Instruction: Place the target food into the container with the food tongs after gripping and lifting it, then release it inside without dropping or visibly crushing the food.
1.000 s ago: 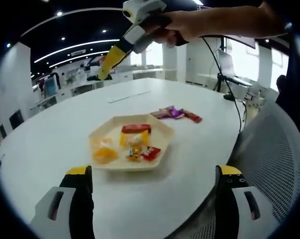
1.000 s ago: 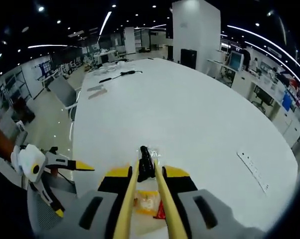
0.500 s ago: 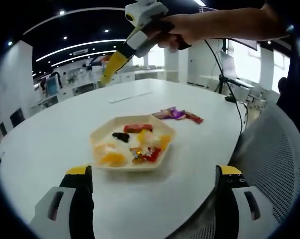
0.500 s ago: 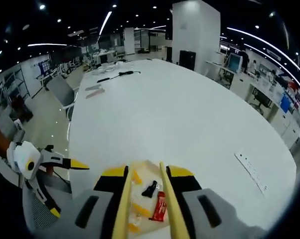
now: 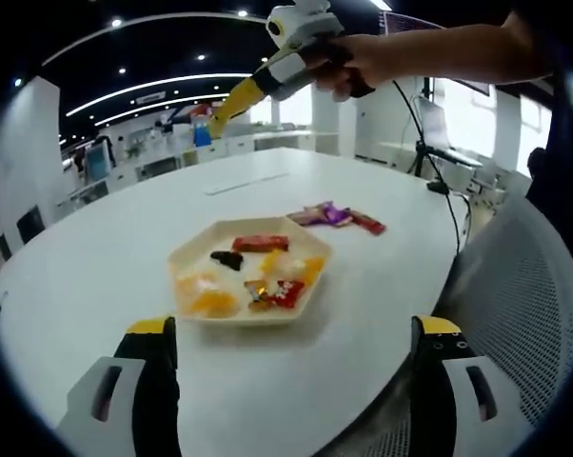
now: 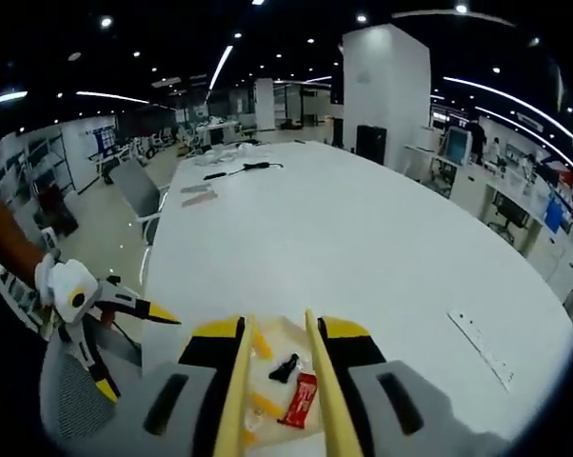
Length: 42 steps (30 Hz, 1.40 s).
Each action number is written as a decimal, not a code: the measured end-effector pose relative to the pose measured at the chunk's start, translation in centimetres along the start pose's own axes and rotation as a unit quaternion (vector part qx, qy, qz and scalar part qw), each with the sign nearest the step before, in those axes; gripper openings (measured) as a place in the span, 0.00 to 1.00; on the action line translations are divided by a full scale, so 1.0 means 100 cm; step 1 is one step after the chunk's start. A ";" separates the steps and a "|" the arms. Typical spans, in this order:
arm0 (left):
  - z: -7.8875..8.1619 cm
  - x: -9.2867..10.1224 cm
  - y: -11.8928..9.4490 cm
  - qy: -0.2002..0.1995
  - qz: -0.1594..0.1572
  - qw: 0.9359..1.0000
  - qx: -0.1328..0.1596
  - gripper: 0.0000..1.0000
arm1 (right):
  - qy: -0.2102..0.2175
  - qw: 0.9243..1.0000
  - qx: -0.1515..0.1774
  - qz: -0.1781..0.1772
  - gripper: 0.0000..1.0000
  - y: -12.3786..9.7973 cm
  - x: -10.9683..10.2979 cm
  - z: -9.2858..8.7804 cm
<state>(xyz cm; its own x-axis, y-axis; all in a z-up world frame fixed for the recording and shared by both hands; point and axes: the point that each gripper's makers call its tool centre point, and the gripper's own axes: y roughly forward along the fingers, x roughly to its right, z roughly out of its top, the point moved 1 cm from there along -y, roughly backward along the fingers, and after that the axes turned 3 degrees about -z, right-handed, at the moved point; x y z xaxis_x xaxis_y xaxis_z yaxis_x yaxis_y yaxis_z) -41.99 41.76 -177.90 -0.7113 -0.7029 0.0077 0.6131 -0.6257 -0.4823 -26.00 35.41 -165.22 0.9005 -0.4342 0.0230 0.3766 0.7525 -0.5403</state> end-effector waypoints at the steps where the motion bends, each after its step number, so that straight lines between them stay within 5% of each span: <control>1: 0.000 0.000 0.000 0.000 0.000 1.000 0.000 0.99 | -0.004 1.000 0.002 -0.001 0.29 -0.002 0.001 -0.001; 15: -0.002 0.000 0.000 -0.004 -0.001 1.000 -0.002 0.98 | 0.029 0.999 0.002 -0.026 0.30 -0.045 0.027 -0.037; 22: -0.001 -0.002 -0.001 -0.004 0.006 1.000 0.000 0.98 | 0.009 0.999 -0.016 -0.046 0.30 -0.073 0.036 -0.058; 42: 0.006 -0.003 -0.003 -0.029 0.002 0.999 0.024 1.00 | 0.057 0.986 -0.033 -0.153 0.30 -0.145 0.054 -0.121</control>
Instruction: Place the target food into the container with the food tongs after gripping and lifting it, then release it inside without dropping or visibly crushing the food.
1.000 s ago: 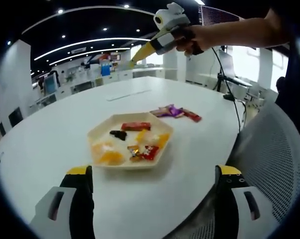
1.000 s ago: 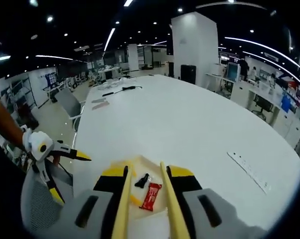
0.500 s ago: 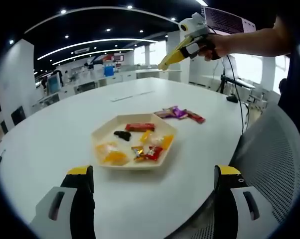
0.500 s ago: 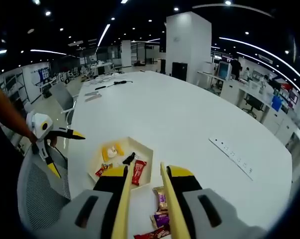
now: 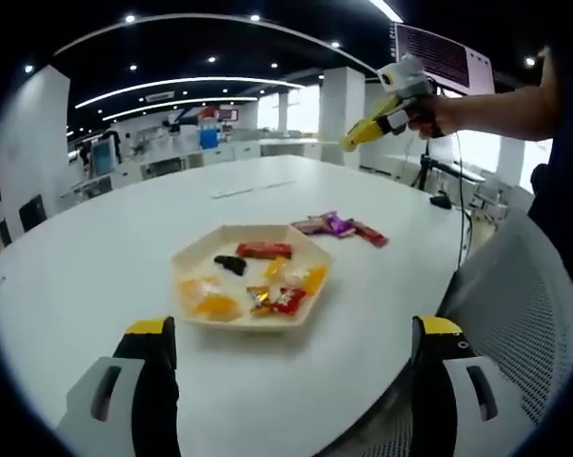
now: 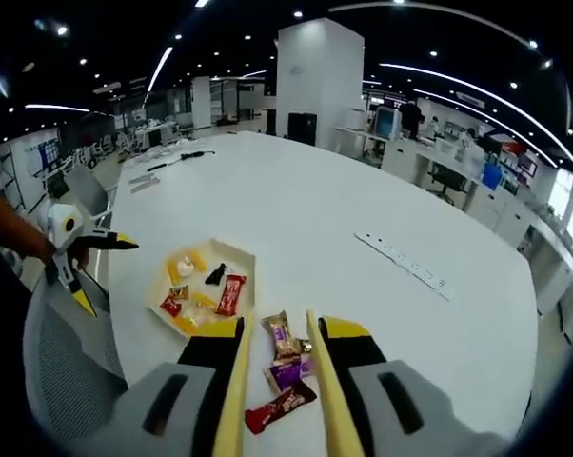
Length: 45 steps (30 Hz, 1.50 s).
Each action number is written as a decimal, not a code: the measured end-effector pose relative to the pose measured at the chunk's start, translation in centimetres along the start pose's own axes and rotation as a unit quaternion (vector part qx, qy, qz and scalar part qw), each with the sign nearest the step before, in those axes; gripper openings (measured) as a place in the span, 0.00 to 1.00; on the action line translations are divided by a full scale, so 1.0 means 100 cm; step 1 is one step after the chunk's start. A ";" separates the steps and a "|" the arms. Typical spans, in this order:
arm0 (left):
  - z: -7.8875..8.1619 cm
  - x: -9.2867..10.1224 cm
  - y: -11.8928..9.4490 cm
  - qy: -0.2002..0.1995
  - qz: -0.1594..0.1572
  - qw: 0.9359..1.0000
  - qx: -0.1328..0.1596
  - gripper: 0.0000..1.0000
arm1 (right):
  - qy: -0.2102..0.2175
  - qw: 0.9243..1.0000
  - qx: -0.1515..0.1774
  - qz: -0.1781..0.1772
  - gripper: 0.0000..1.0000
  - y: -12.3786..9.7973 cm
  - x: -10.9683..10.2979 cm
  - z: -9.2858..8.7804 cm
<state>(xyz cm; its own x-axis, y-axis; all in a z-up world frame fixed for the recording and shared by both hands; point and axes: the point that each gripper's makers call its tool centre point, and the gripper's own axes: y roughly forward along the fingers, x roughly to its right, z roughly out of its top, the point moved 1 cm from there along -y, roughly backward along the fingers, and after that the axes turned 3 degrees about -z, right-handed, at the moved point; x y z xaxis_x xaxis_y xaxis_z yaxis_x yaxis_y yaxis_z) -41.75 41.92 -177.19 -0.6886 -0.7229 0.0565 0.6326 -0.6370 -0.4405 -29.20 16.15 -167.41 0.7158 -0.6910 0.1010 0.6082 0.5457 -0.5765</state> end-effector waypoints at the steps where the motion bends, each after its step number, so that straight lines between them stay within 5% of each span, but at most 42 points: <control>1: 0.001 0.000 0.000 -0.001 -0.001 1.000 0.002 1.00 | 0.003 1.000 0.002 -0.004 0.30 -0.002 0.001 -0.002; 14: -0.001 0.000 0.000 -0.013 -0.005 1.000 0.001 1.00 | 0.020 0.999 -0.007 -0.035 0.30 -0.013 0.009 -0.021; 45: -0.004 0.001 0.001 -0.010 -0.006 1.000 -0.008 1.00 | 0.100 0.984 -0.067 -0.130 0.30 0.031 -0.005 -0.114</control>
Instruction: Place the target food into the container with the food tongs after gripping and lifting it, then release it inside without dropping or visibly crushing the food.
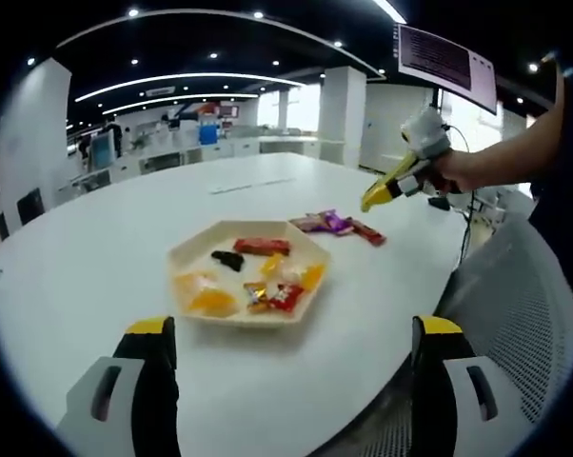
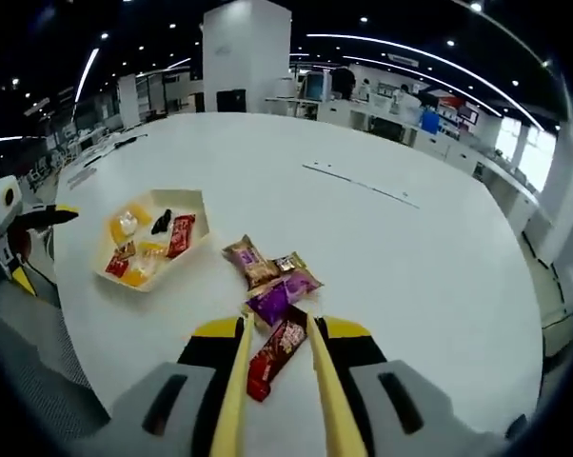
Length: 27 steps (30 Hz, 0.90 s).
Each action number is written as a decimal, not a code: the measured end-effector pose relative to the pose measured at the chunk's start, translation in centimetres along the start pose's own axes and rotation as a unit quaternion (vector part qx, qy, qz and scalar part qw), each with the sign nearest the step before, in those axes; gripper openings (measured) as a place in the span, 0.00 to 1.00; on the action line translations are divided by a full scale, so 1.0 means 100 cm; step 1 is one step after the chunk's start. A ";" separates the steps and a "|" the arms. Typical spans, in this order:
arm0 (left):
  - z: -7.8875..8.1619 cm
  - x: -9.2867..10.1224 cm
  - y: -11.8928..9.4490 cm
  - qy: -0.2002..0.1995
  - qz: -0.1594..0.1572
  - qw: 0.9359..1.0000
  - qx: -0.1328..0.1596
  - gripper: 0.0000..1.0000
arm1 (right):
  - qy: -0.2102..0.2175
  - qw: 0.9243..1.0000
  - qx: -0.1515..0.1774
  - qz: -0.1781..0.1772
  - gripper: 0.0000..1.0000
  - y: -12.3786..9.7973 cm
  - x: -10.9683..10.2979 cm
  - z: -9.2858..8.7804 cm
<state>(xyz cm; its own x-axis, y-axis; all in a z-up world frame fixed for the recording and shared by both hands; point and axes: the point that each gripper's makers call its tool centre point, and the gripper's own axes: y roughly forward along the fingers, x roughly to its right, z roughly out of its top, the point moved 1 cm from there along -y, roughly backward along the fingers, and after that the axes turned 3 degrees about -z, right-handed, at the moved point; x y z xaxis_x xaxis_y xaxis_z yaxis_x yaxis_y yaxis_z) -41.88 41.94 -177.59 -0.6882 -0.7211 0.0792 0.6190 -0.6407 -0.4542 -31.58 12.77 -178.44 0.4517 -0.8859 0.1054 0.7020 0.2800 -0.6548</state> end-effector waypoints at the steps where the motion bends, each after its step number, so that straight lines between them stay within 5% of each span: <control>1: 0.000 0.000 0.000 -0.001 0.000 1.000 0.000 1.00 | -0.002 1.000 -0.008 -0.005 0.30 0.001 -0.001 -0.004; 19: 0.000 0.000 0.000 -0.002 -0.001 1.000 0.001 1.00 | -0.036 0.998 -0.052 -0.018 0.30 0.009 -0.001 -0.033; 27: -0.001 0.001 0.001 -0.001 -0.005 1.000 -0.001 0.99 | -0.012 0.998 -0.051 -0.021 0.30 0.008 0.005 -0.031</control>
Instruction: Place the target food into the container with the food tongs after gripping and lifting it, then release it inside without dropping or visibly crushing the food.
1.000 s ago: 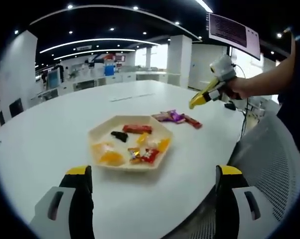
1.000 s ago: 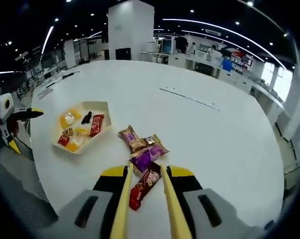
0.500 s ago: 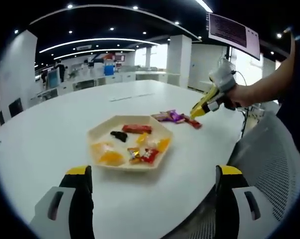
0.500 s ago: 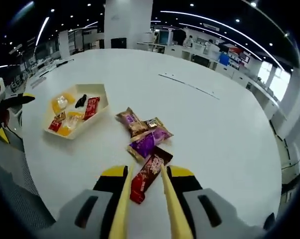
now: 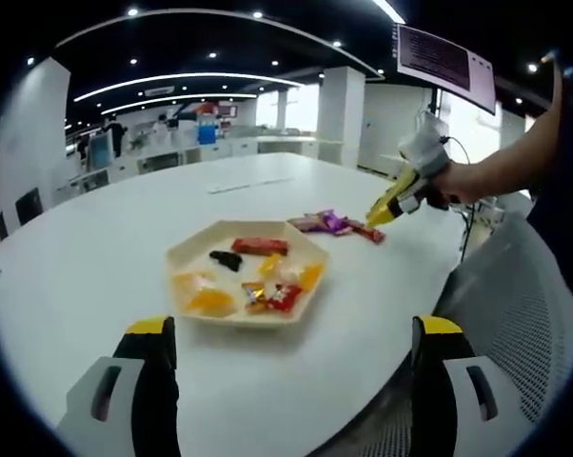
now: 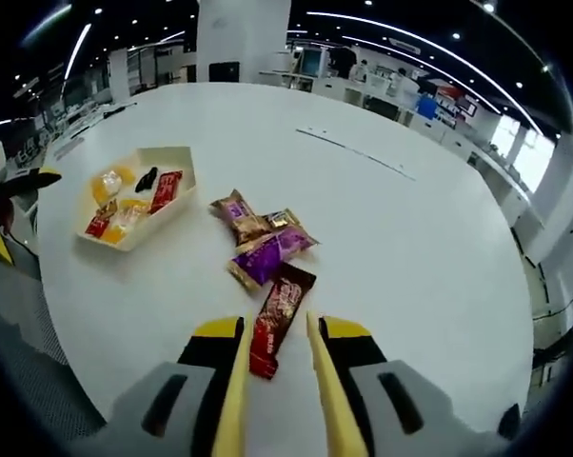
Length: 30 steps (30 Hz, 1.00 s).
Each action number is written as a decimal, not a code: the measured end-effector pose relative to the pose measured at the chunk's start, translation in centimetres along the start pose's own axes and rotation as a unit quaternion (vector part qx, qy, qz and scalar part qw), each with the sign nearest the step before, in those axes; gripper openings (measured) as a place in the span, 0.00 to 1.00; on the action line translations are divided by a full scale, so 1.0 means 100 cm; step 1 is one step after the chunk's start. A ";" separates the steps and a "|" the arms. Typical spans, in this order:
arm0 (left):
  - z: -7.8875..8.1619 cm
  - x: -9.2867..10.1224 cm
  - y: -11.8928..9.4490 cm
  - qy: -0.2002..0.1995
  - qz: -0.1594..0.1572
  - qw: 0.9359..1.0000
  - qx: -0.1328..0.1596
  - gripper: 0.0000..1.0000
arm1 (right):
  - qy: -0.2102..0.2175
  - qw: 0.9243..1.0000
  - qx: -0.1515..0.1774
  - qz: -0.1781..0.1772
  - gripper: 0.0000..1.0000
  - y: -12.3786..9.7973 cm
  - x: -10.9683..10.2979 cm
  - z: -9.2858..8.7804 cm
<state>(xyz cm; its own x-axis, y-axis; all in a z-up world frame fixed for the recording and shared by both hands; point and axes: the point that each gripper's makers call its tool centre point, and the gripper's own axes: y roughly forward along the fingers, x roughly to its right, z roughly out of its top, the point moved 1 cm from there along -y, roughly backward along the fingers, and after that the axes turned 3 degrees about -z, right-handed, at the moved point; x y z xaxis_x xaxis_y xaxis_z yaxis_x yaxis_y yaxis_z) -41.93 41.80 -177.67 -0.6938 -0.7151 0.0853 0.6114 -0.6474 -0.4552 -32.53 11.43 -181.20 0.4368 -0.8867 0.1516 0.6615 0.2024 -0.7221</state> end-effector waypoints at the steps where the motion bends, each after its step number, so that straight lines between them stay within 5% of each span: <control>1: 0.000 -0.001 0.000 -0.003 0.002 1.000 0.000 0.99 | 0.008 1.000 0.001 0.001 0.30 0.001 0.000 0.001; 9: 0.000 -0.001 -0.001 -0.003 0.004 1.000 -0.002 0.99 | 0.052 0.999 -0.004 0.004 0.30 0.013 -0.001 0.007; 14: -0.001 -0.001 0.000 -0.003 0.003 1.000 -0.001 0.99 | 0.046 0.999 -0.015 0.006 0.30 0.019 -0.004 -0.001; 17: -0.001 -0.001 0.000 -0.003 0.003 1.000 -0.002 0.99 | 0.045 0.999 0.024 0.014 0.29 0.018 -0.006 0.010; 30: -0.001 -0.001 0.000 -0.005 0.002 1.000 -0.004 0.99 | 0.053 0.998 0.006 0.019 0.29 0.015 -0.004 -0.001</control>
<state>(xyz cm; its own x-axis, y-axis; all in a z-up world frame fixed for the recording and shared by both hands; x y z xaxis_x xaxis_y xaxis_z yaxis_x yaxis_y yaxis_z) -41.93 41.85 -177.78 -0.6884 -0.7195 0.0918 0.6108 -0.6433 -0.4617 -31.77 12.10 -182.39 0.3956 -0.9170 0.0506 0.6528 0.2420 -0.7178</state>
